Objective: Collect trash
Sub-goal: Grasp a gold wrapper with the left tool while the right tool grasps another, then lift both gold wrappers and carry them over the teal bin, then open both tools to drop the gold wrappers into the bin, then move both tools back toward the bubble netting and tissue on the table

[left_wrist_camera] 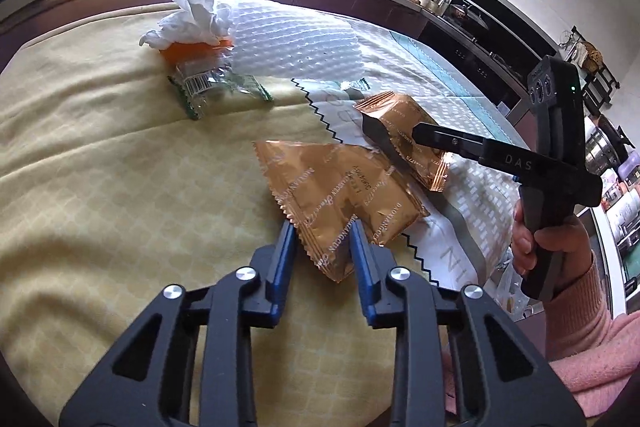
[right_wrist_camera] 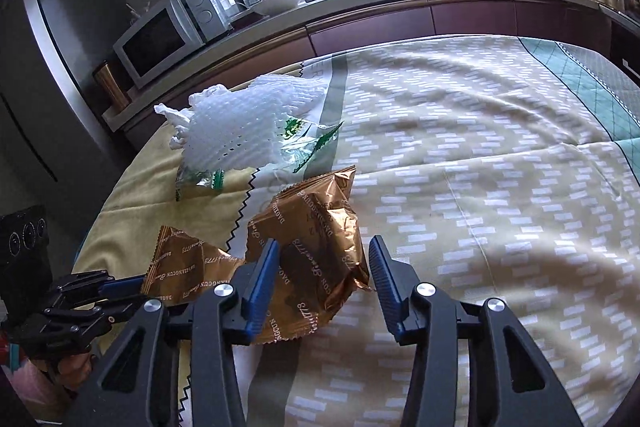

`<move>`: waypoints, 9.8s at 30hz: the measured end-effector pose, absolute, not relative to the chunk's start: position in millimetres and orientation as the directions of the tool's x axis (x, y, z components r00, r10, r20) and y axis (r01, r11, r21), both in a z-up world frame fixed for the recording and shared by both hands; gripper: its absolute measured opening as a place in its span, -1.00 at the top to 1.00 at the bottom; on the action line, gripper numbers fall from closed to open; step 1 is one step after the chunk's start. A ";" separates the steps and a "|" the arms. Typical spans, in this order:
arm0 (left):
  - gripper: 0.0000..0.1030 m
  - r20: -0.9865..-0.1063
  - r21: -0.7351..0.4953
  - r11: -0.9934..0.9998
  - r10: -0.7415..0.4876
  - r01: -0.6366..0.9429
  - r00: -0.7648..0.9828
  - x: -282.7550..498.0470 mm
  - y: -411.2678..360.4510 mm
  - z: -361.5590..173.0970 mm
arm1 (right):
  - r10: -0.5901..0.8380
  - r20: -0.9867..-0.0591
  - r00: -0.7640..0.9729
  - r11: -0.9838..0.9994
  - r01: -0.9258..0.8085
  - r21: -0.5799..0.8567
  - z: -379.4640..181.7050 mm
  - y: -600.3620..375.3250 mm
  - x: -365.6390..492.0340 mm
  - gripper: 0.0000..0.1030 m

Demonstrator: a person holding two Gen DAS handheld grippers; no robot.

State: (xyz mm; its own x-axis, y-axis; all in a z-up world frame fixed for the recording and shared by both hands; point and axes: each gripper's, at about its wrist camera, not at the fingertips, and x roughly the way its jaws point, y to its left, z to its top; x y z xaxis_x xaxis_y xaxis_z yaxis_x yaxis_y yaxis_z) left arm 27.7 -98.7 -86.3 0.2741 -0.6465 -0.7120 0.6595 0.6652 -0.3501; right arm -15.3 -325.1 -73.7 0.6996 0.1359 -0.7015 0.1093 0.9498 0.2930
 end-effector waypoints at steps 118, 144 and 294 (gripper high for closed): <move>0.97 -0.583 -0.323 0.946 -0.193 -0.008 0.789 25.5 238.6 -18.2 | 0.662 -0.618 0.425 0.691 -0.664 0.284 -27.0 16.6 117.8 0.78; 0.97 -0.646 -0.286 0.950 -0.093 -0.127 0.758 43.1 262.9 -42.3 | 0.646 -0.687 0.334 0.657 -0.702 0.276 -42.6 75.0 147.1 0.78; -0.82 -0.661 -0.064 0.954 -0.259 0.292 0.704 83.6 -30.2 -40.8 | 0.225 -0.668 0.709 0.971 -0.218 0.096 -48.3 -215.9 66.1 -0.49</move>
